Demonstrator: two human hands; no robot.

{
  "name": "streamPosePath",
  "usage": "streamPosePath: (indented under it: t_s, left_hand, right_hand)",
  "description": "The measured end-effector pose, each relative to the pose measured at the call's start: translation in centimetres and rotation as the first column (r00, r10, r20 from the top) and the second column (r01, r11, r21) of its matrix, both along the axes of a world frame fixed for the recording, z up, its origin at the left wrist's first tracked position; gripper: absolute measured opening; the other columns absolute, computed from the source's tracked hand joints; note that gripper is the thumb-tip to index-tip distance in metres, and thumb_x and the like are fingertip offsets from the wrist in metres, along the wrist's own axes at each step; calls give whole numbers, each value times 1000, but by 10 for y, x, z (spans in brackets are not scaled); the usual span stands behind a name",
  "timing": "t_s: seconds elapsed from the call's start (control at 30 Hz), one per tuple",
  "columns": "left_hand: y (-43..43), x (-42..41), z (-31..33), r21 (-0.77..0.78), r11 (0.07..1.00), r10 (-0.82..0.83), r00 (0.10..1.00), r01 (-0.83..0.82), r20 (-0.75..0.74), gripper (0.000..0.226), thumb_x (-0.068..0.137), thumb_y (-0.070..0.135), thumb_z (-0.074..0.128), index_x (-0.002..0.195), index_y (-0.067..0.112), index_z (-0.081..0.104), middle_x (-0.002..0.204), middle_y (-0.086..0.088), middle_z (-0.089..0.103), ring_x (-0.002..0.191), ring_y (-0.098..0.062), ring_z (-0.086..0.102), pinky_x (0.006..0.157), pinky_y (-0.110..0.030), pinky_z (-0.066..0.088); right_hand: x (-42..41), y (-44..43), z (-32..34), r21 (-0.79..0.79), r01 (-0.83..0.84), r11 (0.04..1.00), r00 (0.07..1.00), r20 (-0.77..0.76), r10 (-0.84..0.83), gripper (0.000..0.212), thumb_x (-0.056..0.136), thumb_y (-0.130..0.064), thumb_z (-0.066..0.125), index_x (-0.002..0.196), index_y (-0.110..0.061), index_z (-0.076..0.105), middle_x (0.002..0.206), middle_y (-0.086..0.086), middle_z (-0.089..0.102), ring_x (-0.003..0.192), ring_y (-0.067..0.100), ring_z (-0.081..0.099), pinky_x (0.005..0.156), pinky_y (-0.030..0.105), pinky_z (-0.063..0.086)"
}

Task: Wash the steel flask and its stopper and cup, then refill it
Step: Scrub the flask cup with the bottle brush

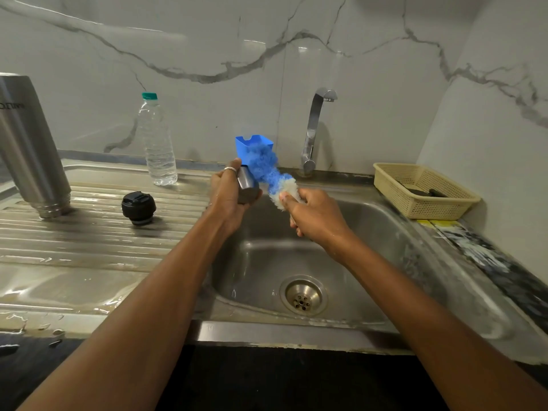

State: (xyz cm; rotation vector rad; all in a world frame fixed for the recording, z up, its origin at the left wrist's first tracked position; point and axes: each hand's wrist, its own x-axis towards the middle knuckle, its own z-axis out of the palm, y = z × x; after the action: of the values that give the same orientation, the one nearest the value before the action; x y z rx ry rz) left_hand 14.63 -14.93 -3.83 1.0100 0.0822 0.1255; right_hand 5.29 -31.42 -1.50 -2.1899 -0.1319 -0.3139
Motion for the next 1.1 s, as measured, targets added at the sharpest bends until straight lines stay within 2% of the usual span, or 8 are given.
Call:
streamPosePath:
  t_s: [0.27,0.37,0.47,0.57,0.8,0.9,1.0,1.1]
  left_hand:
    - [1,-7,1,-5,999,-52,997,52,62,33,86,33,52,110,11,54,90,-9,63,71,-19,60,55,-32,53]
    - [4,-7,1,-43,997,-55,997,57,46,29,90,31,48,105,8,56,84,-7,66,71,-19,61,55,-31,53]
    - [0,-8,4,-42,997,-62,997,64,45,29,96,30,44,108,7,58,93,-11,68,75,-20,65,55,-31,54]
    - [-3,-5,3,-40,999,2,1000,-2,20,29,100,33,47,110,8,58,97,-12,65,73,-18,62,54,-31,55]
    - [4,-2,-1,-193,981,-17,999,9,-43,51,107,52,40,124,7,59,112,-14,74,96,-26,73,73,-42,62]
    - [0,-5,1,-103,994,-52,997,47,-55,63,103,62,37,128,10,62,114,-11,74,105,-26,70,91,-42,58]
    - [-3,-10,5,-9,989,-145,989,145,19,66,95,71,47,125,15,65,99,0,73,81,-12,65,71,-27,51]
    - [1,-11,6,16,991,-134,989,134,63,55,88,59,69,122,17,64,99,0,70,74,-10,63,60,-23,51]
  right_hand:
    - [-5,4,2,101,-48,994,999,11,48,28,102,-42,54,96,-20,71,62,-4,64,46,2,55,50,20,45]
    - [-3,4,-4,22,-9,1000,999,-34,9,30,101,-39,55,89,-17,71,62,-2,65,44,5,56,51,24,46]
    - [-2,-1,-7,-46,24,999,997,-74,-27,31,100,-39,56,90,-15,72,66,1,68,49,9,60,57,30,51]
    - [-5,2,1,82,27,996,1000,-18,-26,31,101,-42,54,89,-18,71,62,-4,65,46,4,57,52,23,45]
    - [-6,8,-9,72,36,997,996,-83,-30,29,102,-41,53,97,-19,72,66,-3,66,46,4,57,47,18,42]
    - [-5,4,-7,53,47,997,997,-59,-44,31,101,-41,54,96,-16,72,70,1,69,53,9,62,55,29,53]
    - [-7,7,-5,53,41,998,999,7,-42,33,101,-43,54,96,-15,71,75,5,72,62,17,66,69,42,59]
    - [-8,7,-1,71,33,997,999,25,-35,32,102,-43,54,96,-17,71,69,-1,68,55,9,62,58,30,54]
